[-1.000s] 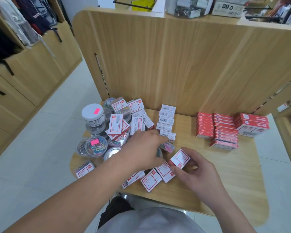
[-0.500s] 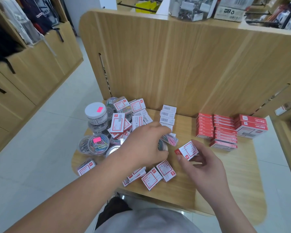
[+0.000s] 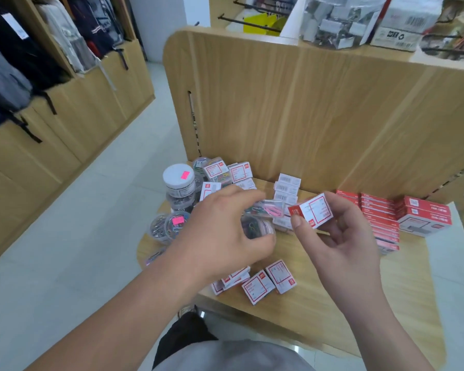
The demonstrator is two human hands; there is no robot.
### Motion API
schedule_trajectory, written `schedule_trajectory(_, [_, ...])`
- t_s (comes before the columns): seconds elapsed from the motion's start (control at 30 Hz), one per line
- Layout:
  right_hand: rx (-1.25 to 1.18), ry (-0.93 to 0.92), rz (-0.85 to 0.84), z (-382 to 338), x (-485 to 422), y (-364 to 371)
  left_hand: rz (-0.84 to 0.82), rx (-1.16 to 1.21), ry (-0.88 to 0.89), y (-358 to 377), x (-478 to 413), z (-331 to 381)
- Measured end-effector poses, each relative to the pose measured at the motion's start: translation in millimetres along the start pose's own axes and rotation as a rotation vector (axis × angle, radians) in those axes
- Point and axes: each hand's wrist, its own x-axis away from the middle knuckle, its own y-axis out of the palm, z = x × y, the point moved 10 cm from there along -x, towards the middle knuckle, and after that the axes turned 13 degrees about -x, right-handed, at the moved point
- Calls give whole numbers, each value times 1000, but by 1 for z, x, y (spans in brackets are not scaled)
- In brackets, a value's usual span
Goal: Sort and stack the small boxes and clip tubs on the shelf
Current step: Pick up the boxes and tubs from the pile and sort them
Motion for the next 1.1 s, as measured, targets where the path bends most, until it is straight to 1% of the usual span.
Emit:
schedule_trajectory(0.13, [9,-11,-121,-6,4,42,60,52,-115,-36,37,-31])
schedule_trajectory(0.23, [59,-15,-189,-1,9,76,105,43,-199,-63,65,-66])
schedule_trajectory(0.37, [195,-38,-242,6,12,111,74,-110,-324,-80,81,-128])
schedule_trajectory(0.47, [222,-53,-252,6,13,129,8,-235,-375,-76,76,-167])
schedule_trajectory(0.57, [215,-49,-233,4,16,140,-57,-277,-366,-63,63,-187])
schedule_trajectory(0.7, [240,-42,-184,9,21,144,-129,-288,-297,-41,44,-194])
schedule_trajectory(0.9, [294,-47,-123,12,28,141,-146,-291,-192,-35,31,-192])
schedule_trajectory(1.1, [376,-38,-153,20,32,148,-123,-295,-136,-28,45,-191])
